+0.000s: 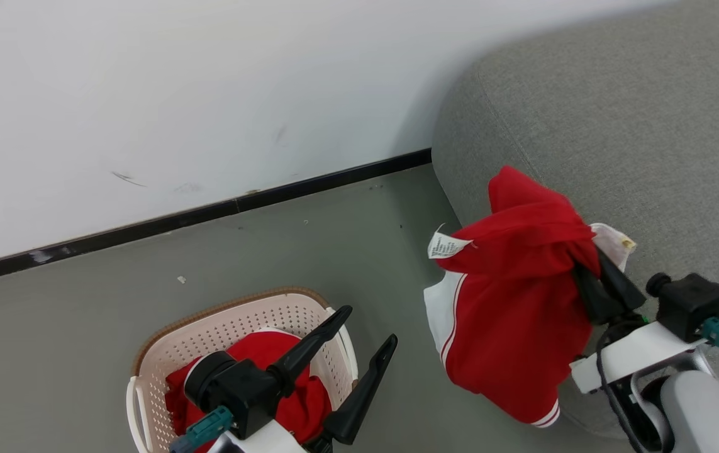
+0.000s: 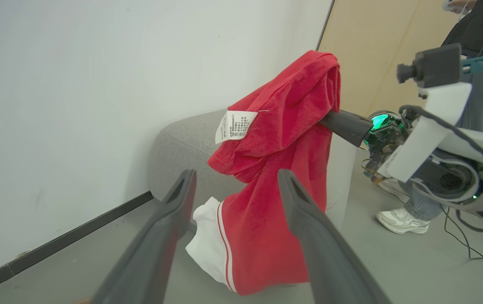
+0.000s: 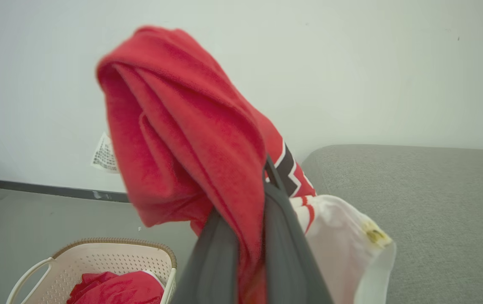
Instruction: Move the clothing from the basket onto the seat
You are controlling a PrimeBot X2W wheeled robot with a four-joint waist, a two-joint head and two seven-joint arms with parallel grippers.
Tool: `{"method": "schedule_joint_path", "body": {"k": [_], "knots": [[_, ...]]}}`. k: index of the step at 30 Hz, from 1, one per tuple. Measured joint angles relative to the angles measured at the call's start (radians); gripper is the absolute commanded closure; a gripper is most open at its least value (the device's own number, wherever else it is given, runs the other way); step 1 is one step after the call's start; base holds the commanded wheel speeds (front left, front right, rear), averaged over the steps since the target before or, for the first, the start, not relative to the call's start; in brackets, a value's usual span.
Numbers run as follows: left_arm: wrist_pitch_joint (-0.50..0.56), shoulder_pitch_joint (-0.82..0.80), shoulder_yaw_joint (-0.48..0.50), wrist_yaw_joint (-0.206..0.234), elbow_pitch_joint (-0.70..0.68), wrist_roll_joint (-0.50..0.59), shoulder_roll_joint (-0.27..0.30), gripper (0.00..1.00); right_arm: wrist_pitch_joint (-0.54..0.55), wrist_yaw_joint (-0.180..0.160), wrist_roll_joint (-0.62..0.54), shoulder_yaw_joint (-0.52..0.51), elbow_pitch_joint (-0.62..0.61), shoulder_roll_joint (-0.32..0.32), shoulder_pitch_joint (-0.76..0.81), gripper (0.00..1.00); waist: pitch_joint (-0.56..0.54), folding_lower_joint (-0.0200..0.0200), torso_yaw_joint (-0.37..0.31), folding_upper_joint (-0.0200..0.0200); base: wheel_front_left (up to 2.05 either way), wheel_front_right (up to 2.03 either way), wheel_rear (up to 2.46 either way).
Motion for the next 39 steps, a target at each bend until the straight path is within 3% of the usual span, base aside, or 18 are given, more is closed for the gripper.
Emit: {"method": "schedule_joint_path", "body": {"k": [7,16,22,32,39], "knots": [[-0.001,0.000,0.007,0.017,-0.010,0.007,0.002,0.00,0.000,0.000,0.054,-0.091,0.039,-0.044,-0.087,1.00,0.040,0.0000,-0.013,0.0000,0.00,0.00,0.00],[-0.001,0.001,0.016,0.034,-0.032,0.017,0.007,0.00,0.020,-0.001,0.276,-0.231,0.188,-0.001,-0.249,1.00,0.098,0.0000,0.014,0.0000,0.00,0.00,0.00],[-0.001,0.001,0.019,0.034,-0.046,0.030,0.023,0.00,0.070,-0.001,0.364,-0.355,0.253,-0.010,-0.388,1.00,0.134,0.0000,0.039,0.0000,0.00,0.00,0.00],[-0.001,0.001,0.011,0.034,-0.066,0.037,0.029,0.00,0.156,-0.001,0.394,-0.567,0.366,-0.098,-0.634,1.00,0.199,0.0000,0.083,0.0000,0.00,0.00,0.00],[0.008,0.001,0.009,0.034,-0.080,0.043,0.035,0.00,0.186,-0.001,0.391,-0.660,0.435,-0.133,-0.775,1.00,0.246,0.0000,0.119,0.0000,0.00,0.00,0.00]]}}
